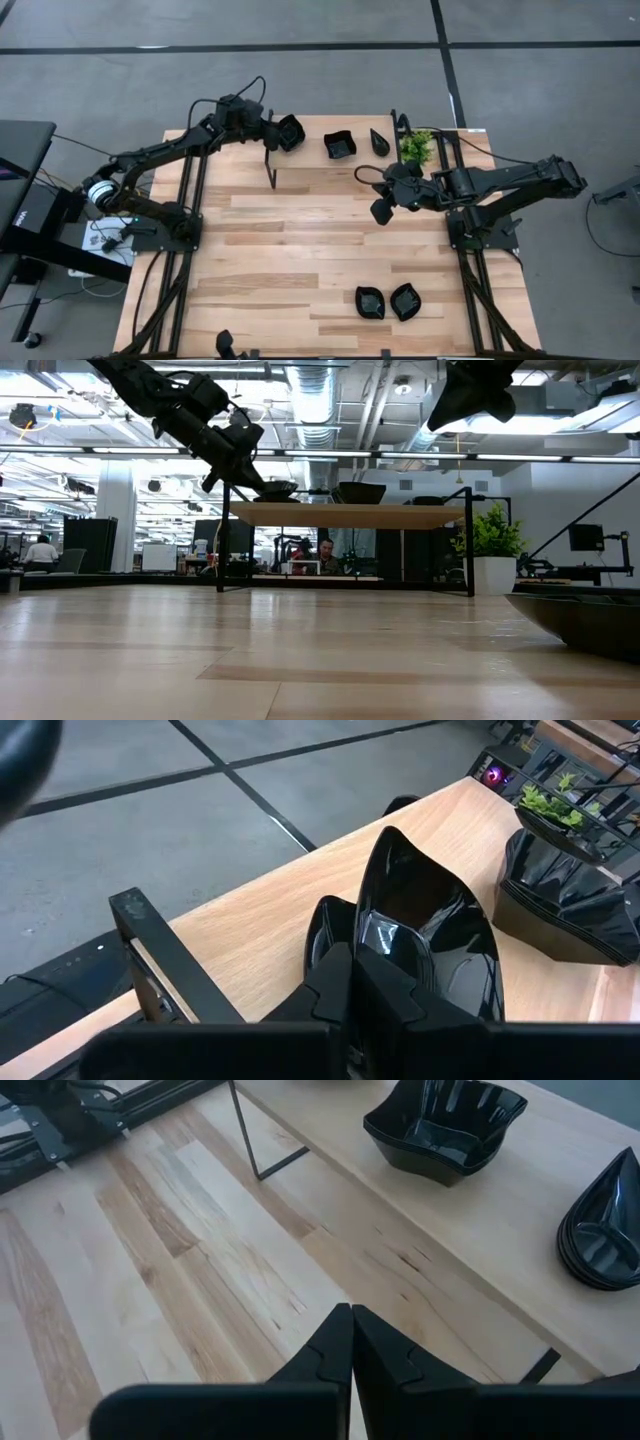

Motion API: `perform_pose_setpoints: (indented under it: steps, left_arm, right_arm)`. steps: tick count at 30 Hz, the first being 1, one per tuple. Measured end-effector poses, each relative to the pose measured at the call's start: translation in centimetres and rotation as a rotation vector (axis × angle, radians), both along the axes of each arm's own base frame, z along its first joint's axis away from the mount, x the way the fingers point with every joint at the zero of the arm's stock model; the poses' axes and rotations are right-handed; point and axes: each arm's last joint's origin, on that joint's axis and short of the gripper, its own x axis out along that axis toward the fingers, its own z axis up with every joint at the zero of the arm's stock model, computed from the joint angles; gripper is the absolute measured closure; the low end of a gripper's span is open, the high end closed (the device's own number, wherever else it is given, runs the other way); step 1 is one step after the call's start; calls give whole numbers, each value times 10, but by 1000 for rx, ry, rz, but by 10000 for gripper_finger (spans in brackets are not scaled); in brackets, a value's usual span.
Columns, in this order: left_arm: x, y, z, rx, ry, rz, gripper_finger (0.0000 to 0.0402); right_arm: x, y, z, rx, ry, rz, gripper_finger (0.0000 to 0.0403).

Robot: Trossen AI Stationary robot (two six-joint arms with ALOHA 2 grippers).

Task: Pick & Place Mini shaped plates
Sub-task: Stack the black leaf shaped plate on top of the black leaf shaped plate on the shelf

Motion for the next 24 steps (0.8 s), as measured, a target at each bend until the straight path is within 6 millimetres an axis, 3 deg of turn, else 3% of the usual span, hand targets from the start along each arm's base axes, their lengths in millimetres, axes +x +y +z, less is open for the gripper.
perform_pose_setpoints:
  steps: [5, 17, 24]
  left_arm:
    - [0, 0, 0, 2, -2, 0, 375]
    - [-1, -1, 2, -2, -8, 3, 274]
    - [-9, -10, 21, 45, -59, -3, 240]
  right_arm:
    - [0, 0, 0, 7, -8, -6, 403]
    - [0, 1, 0, 18, -16, -13, 403]
    - [0, 2, 0, 21, -19, -13, 403]
